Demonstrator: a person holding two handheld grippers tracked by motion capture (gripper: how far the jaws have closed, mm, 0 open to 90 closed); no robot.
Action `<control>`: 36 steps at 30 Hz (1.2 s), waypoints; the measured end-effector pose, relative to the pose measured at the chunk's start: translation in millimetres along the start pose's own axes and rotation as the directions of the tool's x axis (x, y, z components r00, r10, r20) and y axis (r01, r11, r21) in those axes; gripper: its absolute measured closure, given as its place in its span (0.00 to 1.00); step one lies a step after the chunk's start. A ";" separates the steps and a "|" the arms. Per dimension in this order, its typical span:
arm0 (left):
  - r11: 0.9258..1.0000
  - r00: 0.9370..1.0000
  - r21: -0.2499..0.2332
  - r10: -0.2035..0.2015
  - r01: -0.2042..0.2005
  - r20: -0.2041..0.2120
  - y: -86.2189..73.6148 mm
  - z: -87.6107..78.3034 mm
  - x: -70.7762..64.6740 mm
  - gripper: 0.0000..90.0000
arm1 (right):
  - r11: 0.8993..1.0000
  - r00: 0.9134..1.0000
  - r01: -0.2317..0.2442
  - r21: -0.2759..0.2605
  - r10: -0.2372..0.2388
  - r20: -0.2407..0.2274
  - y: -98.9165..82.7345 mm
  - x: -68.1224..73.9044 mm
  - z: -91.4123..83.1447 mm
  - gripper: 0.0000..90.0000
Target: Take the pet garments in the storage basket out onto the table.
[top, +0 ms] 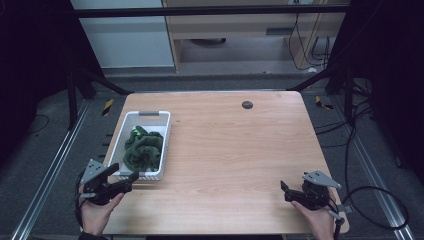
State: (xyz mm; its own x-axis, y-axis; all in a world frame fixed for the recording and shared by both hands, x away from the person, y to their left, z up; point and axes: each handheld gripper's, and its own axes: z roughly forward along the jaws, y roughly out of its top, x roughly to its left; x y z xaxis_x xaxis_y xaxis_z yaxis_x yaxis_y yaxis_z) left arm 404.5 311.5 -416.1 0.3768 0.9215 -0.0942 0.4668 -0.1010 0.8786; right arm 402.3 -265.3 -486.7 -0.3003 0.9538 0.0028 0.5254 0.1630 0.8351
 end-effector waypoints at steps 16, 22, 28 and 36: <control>1.000 1.000 0.011 0.029 -0.029 0.000 20.5 11.2 8.5 0.21 | 1.000 1.000 -0.011 0.002 0.011 -0.002 0.6 -0.3 -0.7 0.12; 0.999 0.999 0.021 0.035 -0.035 -0.008 28.1 16.1 10.4 0.20 | 1.000 1.000 -0.005 0.003 0.005 -0.002 0.7 -0.4 0.2 0.12; 0.998 0.999 0.035 0.045 -0.045 -0.014 37.9 21.9 13.3 0.20 | 1.000 1.000 -0.002 0.005 0.002 -0.004 0.5 -1.0 0.7 0.12; 0.997 0.999 0.062 0.050 -0.049 -0.016 44.8 35.7 14.3 0.20 | 1.000 1.000 -0.001 0.011 0.001 -0.005 0.3 -1.4 1.6 0.12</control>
State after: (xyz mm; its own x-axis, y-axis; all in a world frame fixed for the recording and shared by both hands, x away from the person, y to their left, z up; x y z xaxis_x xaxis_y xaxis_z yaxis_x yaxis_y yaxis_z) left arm 459.3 306.7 -394.9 0.3870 0.9211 -0.0430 0.4964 -0.1689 0.8515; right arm 404.1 -266.2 -487.3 -0.3040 0.9527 0.0065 0.5341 0.1648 0.8292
